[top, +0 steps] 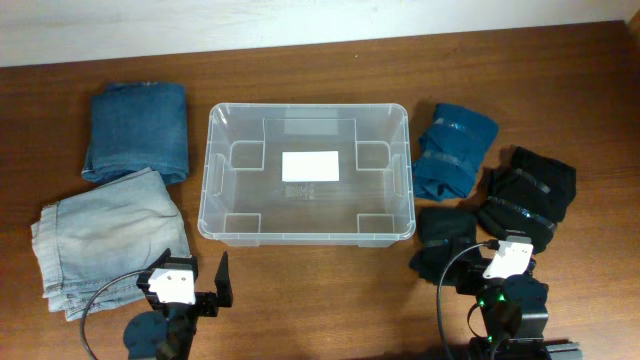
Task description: Pack container
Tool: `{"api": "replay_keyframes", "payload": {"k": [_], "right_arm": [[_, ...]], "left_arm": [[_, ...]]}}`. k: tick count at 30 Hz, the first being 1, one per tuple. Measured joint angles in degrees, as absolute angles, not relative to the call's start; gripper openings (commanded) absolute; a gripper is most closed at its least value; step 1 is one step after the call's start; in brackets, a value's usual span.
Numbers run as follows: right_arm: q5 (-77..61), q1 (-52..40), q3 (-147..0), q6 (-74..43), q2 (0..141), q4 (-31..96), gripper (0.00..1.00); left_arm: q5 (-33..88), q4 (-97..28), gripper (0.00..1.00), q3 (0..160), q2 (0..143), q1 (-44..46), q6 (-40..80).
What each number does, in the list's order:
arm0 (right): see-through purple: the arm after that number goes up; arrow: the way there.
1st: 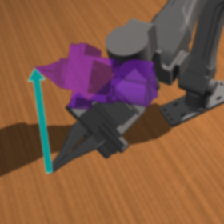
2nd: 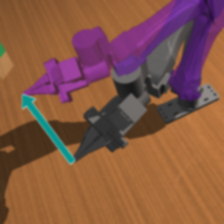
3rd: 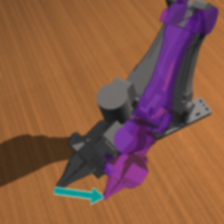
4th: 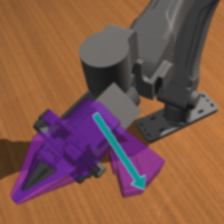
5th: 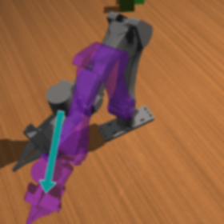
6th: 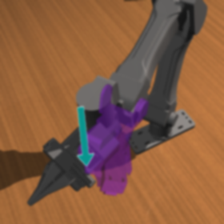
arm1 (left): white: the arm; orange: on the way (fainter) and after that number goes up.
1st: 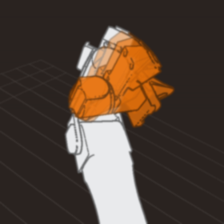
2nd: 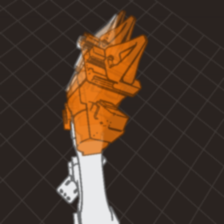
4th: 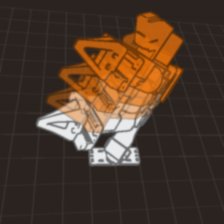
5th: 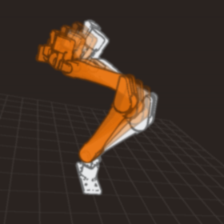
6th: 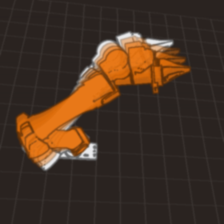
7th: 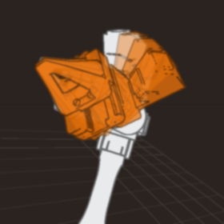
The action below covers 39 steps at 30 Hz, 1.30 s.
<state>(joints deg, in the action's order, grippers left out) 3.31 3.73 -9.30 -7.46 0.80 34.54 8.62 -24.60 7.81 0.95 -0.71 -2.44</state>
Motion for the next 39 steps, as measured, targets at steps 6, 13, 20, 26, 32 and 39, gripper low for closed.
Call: {"api": "replay_keyframes", "payload": {"k": [6,13,20,26,32,39], "right_arm": [[3.3,3.7,-9.3,-7.5,0.8,34.5,0.98],[3.3,3.7,-9.3,-7.5,0.8,34.5,0.98],[3.3,3.7,-9.3,-7.5,0.8,34.5,0.98],[3.3,3.7,-9.3,-7.5,0.8,34.5,0.98],[3.3,3.7,-9.3,-7.5,0.8,34.5,0.98],[3.3,3.7,-9.3,-7.5,0.8,34.6,0.98]], "left_arm": [[8.6,-24.6,1.00,7.8,1.0,-0.7,-2.4],[8.6,-24.6,1.00,7.8,1.0,-0.7,-2.4],[8.6,-24.6,1.00,7.8,1.0,-0.7,-2.4],[11.2,-20.4,0.99,7.7,1.0,-0.7,-2.3],[16.2,-16.4,0.99,7.7,1.0,-0.7,-0.7],[12.4,-27.6,0.99,20.2,14.0,-0.6,7.3]]}}
